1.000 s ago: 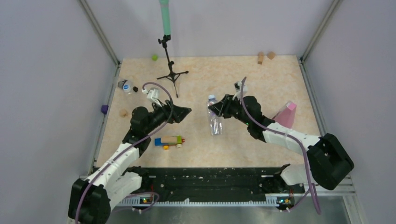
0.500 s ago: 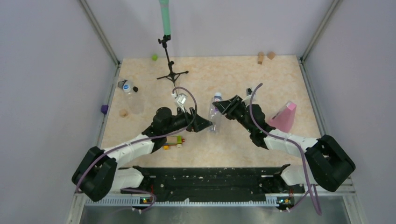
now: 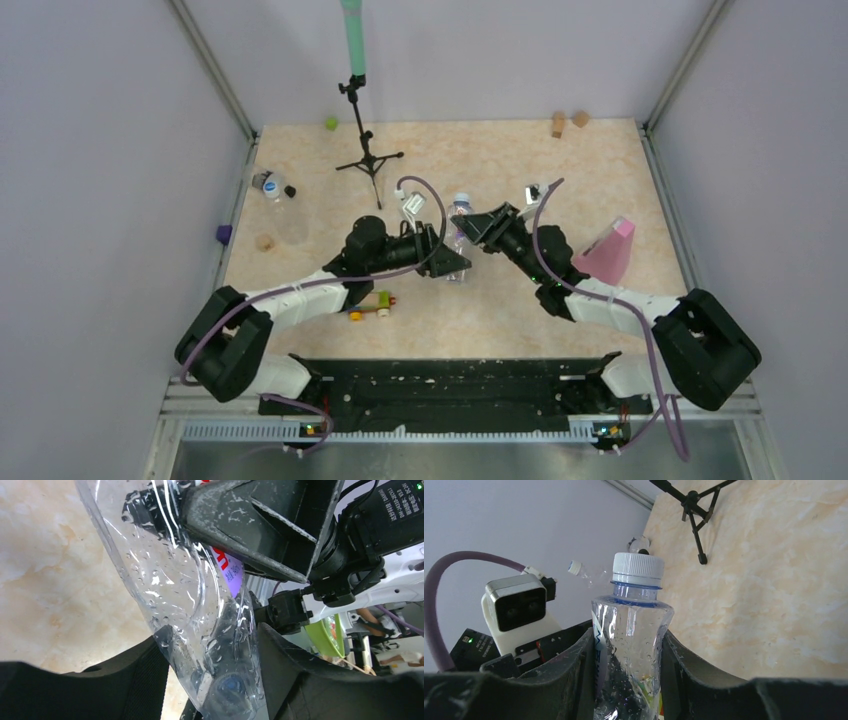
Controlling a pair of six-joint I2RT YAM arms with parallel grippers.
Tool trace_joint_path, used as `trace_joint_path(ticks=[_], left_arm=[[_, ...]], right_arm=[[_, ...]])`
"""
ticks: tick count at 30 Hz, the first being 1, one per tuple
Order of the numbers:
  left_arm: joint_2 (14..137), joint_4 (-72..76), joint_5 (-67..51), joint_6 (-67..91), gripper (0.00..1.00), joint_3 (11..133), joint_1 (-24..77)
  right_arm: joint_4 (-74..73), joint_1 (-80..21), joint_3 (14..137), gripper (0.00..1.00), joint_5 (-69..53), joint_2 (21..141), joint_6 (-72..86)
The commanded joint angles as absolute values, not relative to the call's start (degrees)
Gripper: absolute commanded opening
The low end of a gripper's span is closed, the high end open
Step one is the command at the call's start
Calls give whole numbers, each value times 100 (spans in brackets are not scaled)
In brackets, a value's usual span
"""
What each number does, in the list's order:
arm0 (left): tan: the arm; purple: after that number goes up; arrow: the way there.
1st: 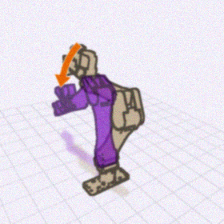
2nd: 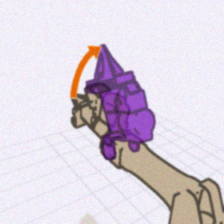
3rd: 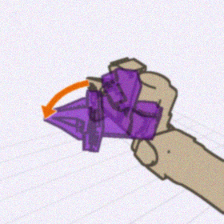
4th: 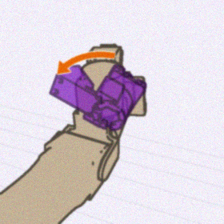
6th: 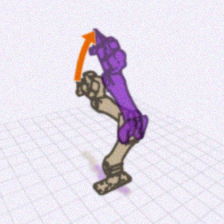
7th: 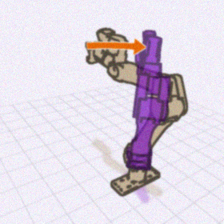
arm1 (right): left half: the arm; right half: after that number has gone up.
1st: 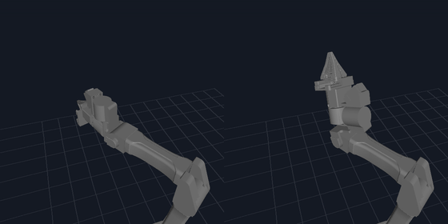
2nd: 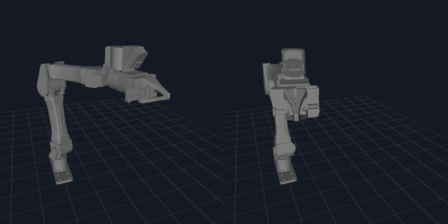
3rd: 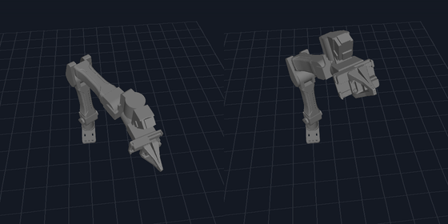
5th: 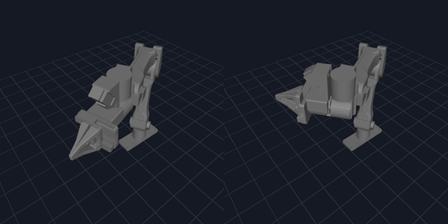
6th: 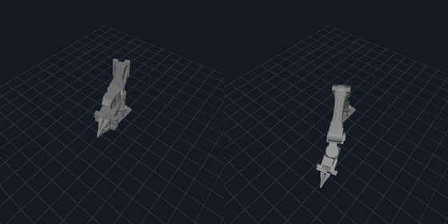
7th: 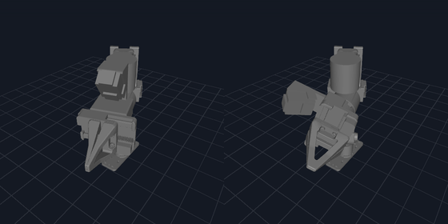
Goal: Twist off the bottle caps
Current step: Pick up the plastic bottle at the center of the board.
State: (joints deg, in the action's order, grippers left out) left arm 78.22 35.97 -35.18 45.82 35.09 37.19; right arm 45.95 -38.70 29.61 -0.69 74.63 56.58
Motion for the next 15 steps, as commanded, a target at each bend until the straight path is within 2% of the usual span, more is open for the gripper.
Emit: trace_joint_path(ticks=[1,5,7,9,12,15], left_arm=[[8062,4023,-3903,4638,54,3799,3761],[8041,3928,-3827,4611,40,3771,3766],[7935,3595,-3652,4402,33,3777,3762],[7818,3057,-3443,4084,24,3863,3763],[7642,2066,-3160,3464,16,4070,3762],[7467,1036,-2800,2809,7,4271,3772]], right_arm=[[5500,-3920,2899,15,-573,7488,5657],[5696,-3920,2797,17,-585,7528,5738],[5676,-3915,2742,23,-554,7490,5734],[5653,-3890,2683,37,-579,7444,5769],[5508,-3811,2586,64,-617,7310,5840],[5091,-3659,2520,72,-768,7030,5816]])
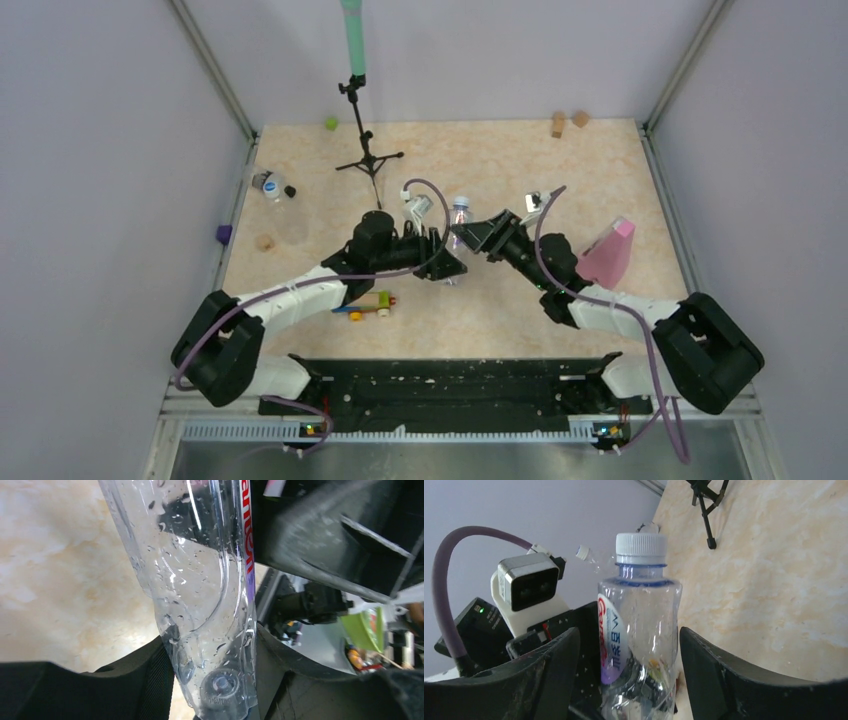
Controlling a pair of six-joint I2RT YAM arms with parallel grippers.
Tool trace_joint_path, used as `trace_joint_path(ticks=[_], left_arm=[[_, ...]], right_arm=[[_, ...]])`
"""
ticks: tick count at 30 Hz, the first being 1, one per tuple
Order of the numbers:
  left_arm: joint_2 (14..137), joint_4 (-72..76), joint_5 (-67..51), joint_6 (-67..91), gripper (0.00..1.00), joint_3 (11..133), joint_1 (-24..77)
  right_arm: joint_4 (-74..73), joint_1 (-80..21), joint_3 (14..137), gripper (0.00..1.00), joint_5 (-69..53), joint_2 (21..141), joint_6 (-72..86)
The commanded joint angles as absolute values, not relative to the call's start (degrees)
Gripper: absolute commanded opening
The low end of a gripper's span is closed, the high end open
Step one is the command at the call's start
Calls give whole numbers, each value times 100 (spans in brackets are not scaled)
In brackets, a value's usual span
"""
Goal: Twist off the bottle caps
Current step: Pick up the plastic bottle at the center of the board.
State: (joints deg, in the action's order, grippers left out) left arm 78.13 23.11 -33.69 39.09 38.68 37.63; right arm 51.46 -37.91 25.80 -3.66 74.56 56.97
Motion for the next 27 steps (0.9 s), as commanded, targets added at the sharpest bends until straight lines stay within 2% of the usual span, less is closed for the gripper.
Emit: trace_joint_path(ticks=[1,5,9,16,18,23,25,27], left_arm=[[7411,729,-2666,2619,6,4324,3772],[7198,-160,-2564,1893,6,4509,3800],[7031,-1050,-2697,1093,11,4752,3994],[6950,-2059,-2586,196,16,5213,4483],[6908,-2120,-2456,131,16,5234,4540],[6845,-2134,-2144,84,19,5212,4558],[6853,-2128,-1956,151,27,5212,4555],[6868,-2062,-1792,225,42,5194,4560]], right_arm=[[4827,-3586,2550,73,-853,6930,5784],[3432,-3304,2976,75,-1443,6577,5430],[2532,-3147,3285,75,-1942,6404,5186],[2242,-3051,3760,73,-3077,6809,5150],[2350,-3054,3817,69,-3440,6944,5150],[2411,-3056,3783,46,-3725,7018,5117],[2341,-3050,3777,38,-3700,7009,5048],[2314,-3050,3788,30,-3696,7001,5010]])
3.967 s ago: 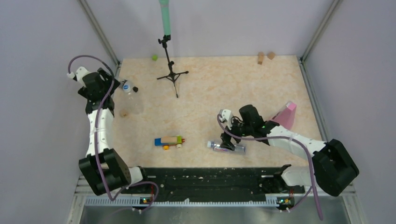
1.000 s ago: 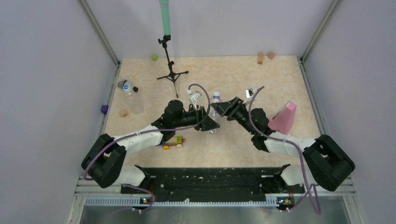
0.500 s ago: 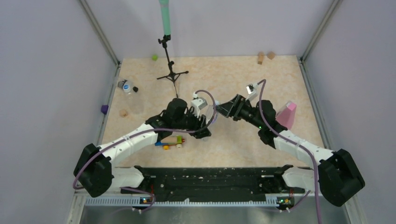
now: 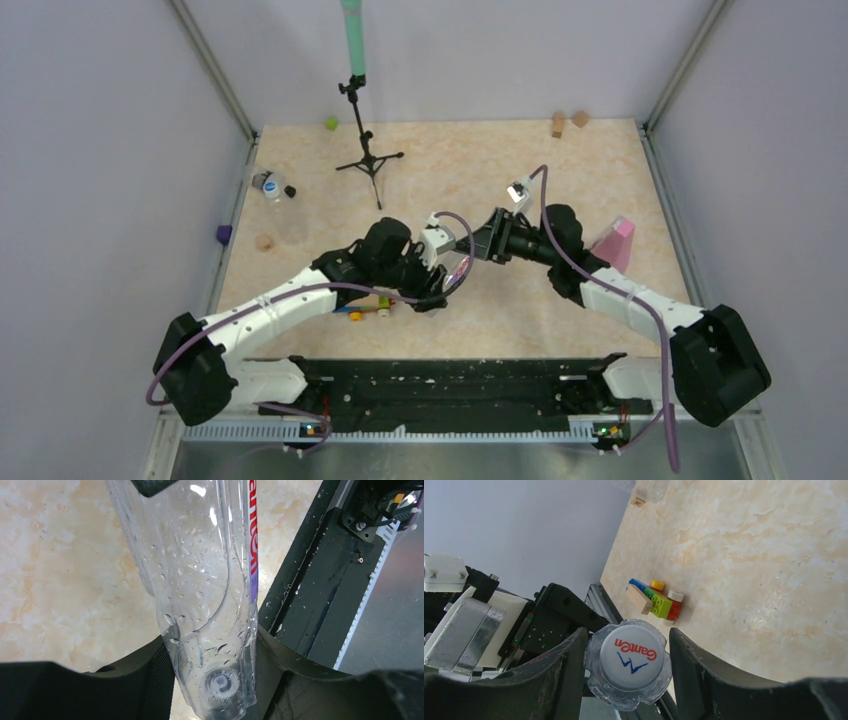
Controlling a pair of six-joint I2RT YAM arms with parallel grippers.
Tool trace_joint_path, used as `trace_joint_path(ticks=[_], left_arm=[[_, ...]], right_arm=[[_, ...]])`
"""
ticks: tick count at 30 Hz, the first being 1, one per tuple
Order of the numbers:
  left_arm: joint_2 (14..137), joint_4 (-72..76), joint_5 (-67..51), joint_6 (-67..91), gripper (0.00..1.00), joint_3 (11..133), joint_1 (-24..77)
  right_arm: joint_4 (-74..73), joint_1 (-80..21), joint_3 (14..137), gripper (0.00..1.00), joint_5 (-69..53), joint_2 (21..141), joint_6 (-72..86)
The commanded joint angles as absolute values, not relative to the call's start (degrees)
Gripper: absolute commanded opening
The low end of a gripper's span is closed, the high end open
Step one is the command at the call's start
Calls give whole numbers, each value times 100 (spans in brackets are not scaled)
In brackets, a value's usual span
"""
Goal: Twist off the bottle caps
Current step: Pick up the plastic bottle at the center of the board.
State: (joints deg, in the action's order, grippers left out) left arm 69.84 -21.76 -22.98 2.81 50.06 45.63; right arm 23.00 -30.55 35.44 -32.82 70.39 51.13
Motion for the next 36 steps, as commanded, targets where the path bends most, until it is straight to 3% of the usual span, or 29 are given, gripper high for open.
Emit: trace_joint_path(ticks=[1,3,6,8,13,20,27,30,32,36], left_arm=[[6872,-1974,-1706,297,50,5142,4564],[6869,-1673,-1542,484,61,5038,4557],[6786,-1130,-1714,819,69,4821,4564],[6684,-619,-1834,1111,86,4606,4566],[6606,377,-1828,1840,91,4218,4561],[6923,519,-1894,2105,80,4322,4565],[7063,264,-2048,1961,84,4351,4557],[7107,186,-2097,1884,82,4389,4562],[7130,144,-2125,1845,75,4436,4563],[7151,115,-2134,1826,47,4489,4567]], right_arm=[[2340,-3050,3781,29,-3722,7003,5011],[2376,-3050,3775,19,-3755,7023,5033],[2408,-3058,3700,16,-3728,7016,5102],[2512,-3059,3552,15,-3619,6944,5203],[3071,-3075,3001,16,-3159,6686,5711],[3984,-3118,2616,15,-2915,6661,6396],[4152,-3138,2630,16,-3052,6671,6304],[4068,-3146,2670,16,-3067,6663,6208],[3992,-3146,2688,16,-3060,6651,6160],[3905,-3146,2695,16,-3058,6653,6091]])
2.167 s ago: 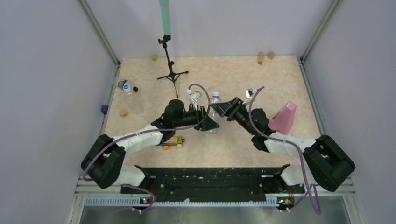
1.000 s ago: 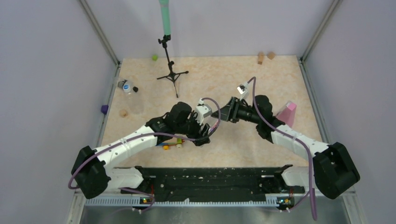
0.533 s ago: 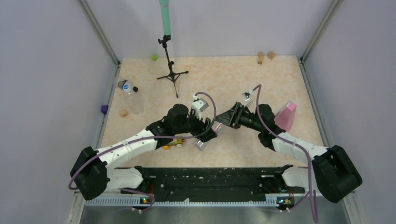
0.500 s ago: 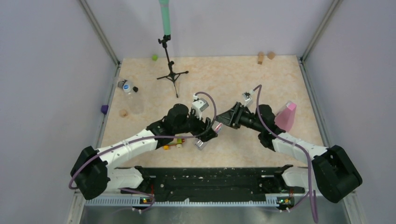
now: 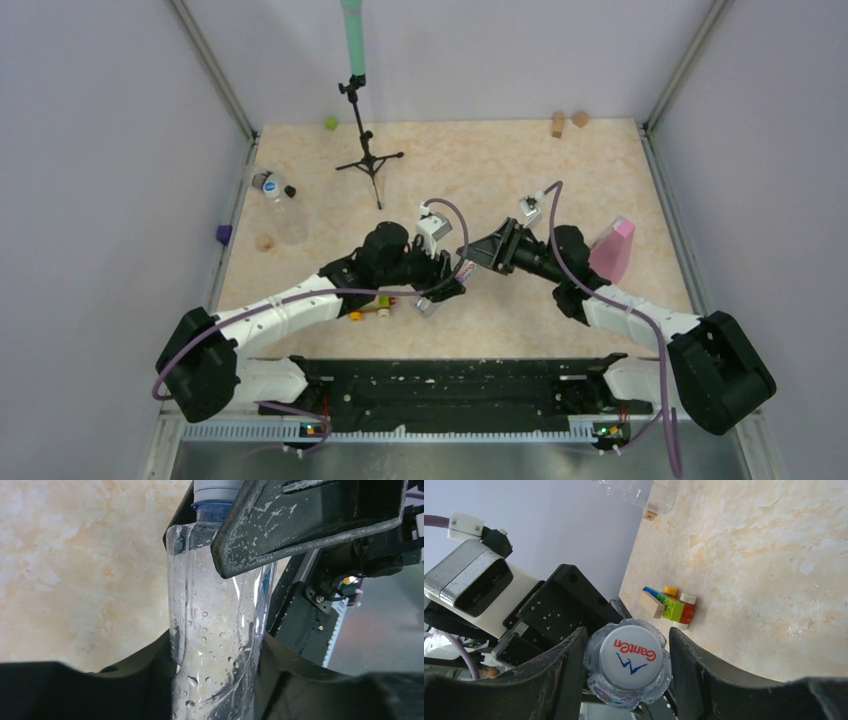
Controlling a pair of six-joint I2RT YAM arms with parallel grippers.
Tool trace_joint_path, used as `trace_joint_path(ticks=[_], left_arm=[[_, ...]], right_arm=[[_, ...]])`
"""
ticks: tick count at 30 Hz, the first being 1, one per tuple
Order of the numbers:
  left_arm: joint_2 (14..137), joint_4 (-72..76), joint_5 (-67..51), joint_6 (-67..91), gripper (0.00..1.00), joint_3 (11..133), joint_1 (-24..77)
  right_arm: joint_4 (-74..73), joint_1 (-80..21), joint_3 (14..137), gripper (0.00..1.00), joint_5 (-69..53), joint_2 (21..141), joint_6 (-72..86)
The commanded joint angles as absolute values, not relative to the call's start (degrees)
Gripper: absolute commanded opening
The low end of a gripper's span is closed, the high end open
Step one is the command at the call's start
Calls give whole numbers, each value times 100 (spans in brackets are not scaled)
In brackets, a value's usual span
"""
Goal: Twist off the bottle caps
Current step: Pick up the plastic bottle at the center of the board.
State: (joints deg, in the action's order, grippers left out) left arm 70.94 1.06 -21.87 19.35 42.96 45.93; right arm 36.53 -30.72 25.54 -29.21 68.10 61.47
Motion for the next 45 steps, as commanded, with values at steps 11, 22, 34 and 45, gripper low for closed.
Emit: trace_joint_path(ticks=[11,22,34,45], left_arm=[[7048,-541,-1756,1508,14,4644,4566],[5964,90,-294,759,12,3783,4564],[5579,335,-724,-93,15,3204,4564],[5608,-1105,-800,-2412,17,3860,4562]], right_arm=[[2061,-3139,3004,68,-2740,6155,5240],[-1480,-3129,4200,82,-1438,5469,3691],[-1527,-3129,3587,93,-1557,4224,4322],[333,-3133,3245,79,-3131,4850,4754]])
